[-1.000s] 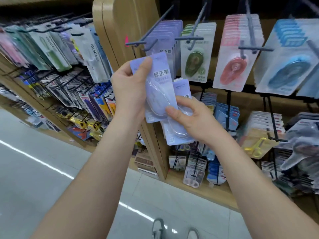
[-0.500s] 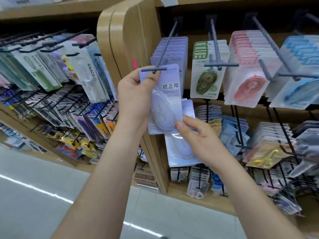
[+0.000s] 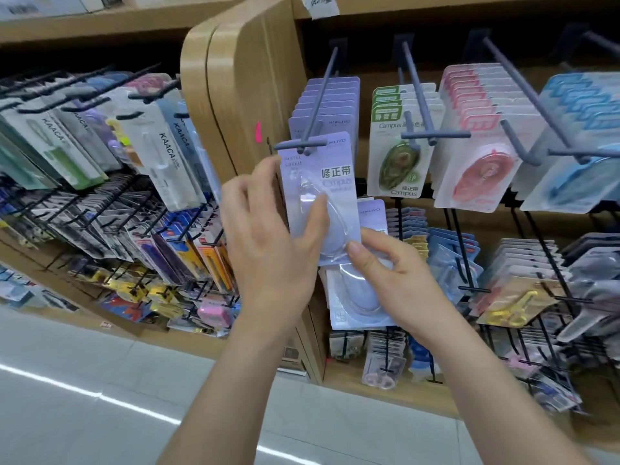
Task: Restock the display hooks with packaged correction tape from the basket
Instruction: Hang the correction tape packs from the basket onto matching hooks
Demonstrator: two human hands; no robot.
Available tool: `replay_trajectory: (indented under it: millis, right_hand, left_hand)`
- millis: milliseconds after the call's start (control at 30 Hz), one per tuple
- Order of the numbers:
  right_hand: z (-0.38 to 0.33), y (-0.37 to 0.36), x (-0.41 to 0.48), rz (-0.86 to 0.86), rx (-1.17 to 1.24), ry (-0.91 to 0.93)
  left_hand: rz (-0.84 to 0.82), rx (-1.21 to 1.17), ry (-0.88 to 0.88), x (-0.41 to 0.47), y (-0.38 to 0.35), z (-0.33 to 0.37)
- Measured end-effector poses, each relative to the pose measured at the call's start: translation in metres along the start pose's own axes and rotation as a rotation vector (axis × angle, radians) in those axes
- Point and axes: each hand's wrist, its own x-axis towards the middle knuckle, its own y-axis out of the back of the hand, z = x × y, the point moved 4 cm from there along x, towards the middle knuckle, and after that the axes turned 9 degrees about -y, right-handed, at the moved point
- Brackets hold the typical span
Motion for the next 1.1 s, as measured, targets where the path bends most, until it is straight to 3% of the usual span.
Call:
replay_trajectory:
  millis: [133,300,467,567,700,767,833,900,967,1100]
  right_hand:
    - [0.006,0.002,0.004,0.03,-0.11,-0.016]
    - [0.009,0.015,0.0,0.098,-0.019,-0.05]
    - [0.013,0.041,-0.008,0.241,-0.087,-0.092]
    - [0.013,0.042,-0.01,0.265,-0.042,-0.088]
    - [0.015,0.035,-0.01,0.235,0.094,-0.073]
    - [0.017,0.033,-0.011,0.223,0.158,-0.086]
    - [0.017,0.03,-0.012,0.212,0.184,-0.076]
    - [0.017,0.028,-0.013,0.194,0.169,-0.062]
    - [0.011,0.023,-0.016,0.145,0.154,-0.075]
    - [0.011,0.021,-0.017,0.089,0.12,-0.146]
  left_hand:
    - [-0.337,0.143,0.153,-0.006,-0.009,0.006]
    - [-0.31,0.136,0.138,0.011,-0.021,0.005]
    - [-0.279,0.261,0.094,0.026,-0.051,-0.008]
    - [-0.218,0.225,0.037,0.031,-0.064,-0.015]
    - [-0.292,0.213,0.108,0.026,-0.061,-0.02]
    - [-0.271,0.105,0.14,0.011,-0.049,-0.013]
    - [-0.353,-0.114,0.231,-0.011,-0.046,-0.004]
    - [-0.438,-0.423,0.453,-0.029,-0.051,0.0]
    - [-0.402,-0.646,0.623,-0.035,-0.054,-0.003]
    - [-0.328,-0.714,0.659,-0.031,-0.053,-0.008]
